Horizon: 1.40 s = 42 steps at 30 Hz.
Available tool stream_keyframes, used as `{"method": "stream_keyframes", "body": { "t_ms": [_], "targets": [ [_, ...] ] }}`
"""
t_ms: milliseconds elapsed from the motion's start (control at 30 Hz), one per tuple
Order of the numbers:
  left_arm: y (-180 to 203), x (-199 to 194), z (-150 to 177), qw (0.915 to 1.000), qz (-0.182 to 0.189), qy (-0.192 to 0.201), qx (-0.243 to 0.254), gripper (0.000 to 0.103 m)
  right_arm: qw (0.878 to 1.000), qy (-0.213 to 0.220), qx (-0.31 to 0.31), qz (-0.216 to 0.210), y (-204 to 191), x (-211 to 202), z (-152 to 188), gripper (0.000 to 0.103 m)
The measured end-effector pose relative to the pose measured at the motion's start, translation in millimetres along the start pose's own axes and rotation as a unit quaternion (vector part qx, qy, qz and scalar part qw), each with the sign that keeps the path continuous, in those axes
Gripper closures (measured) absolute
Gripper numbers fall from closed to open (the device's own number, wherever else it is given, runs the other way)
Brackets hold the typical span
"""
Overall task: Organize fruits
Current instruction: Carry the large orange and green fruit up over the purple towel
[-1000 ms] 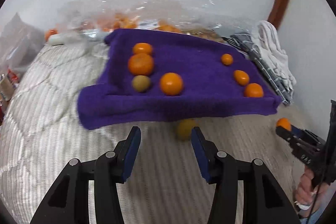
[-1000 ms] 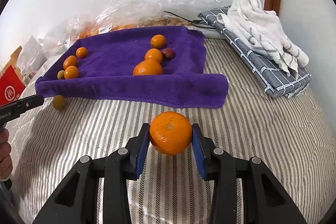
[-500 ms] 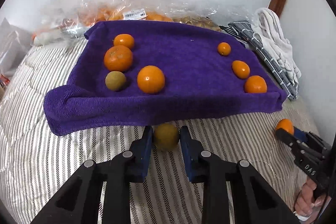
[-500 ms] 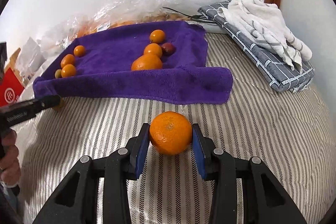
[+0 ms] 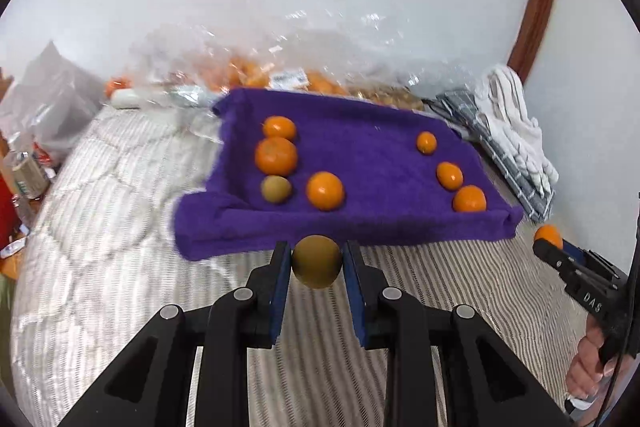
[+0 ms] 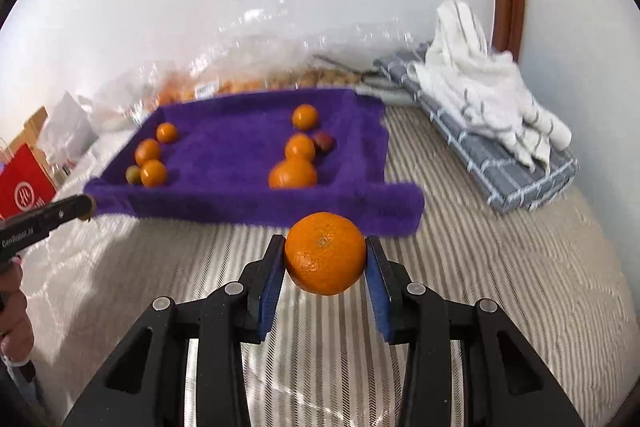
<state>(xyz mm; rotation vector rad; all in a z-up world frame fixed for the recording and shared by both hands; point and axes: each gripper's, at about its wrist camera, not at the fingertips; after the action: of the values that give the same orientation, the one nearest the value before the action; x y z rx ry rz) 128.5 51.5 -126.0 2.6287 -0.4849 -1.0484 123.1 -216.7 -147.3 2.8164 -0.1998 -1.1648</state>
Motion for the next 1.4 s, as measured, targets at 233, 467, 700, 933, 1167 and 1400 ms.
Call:
{"method": "stream_keyframes", "body": {
  "t_ms": [233,467,700,933,1167,1400],
  "targets": [
    [-14.2,-38.4,-10.2,0.9993,-0.011,0.033,-0.014,0.078,1.000,0.021,0.004,-0.002,-0.5,-23.6,-24.8,0.064],
    [-16.6,-58.6,-33.2,0.9978,-0.015,0.062,-0.017,0.078,0.999,0.044,0.008,-0.008,-0.9,-38.7,-48.9,0.064],
    [-14.7,-53.3,-49.0,0.9975,-0.007,0.067,-0.023,0.078,0.998,0.060,-0.015,0.007,-13.0,-39.7,-63.8,0.064],
    [-3.6,-37.6,-62.6,0.9981,-0.001,0.060,-0.012,0.078,0.998,0.063,-0.025,0.008,-17.6,-33.2,-78.1,0.064],
    [0.3,-17.9,-70.7,0.9984,-0.003,0.055,-0.006,0.078,0.999,0.053,-0.002,-0.005,-18.5,-15.4,-89.0,0.064],
    [-0.2,-5.2,-89.0,0.9984,-0.007,0.055,0.003,0.078,0.999,0.043,0.005,-0.025,-27.7,2.1,-103.7,0.064]
  ]
}}
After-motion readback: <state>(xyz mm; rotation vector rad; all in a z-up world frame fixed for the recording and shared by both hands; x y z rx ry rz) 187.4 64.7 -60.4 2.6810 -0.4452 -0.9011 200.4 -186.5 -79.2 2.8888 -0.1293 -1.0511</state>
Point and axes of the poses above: each gripper's, at about its wrist camera, not at the fingertips, and x roughly the way its jaws point, y to its right, z to its underside, and after that the axes turned 15 degrees about z, right-handed
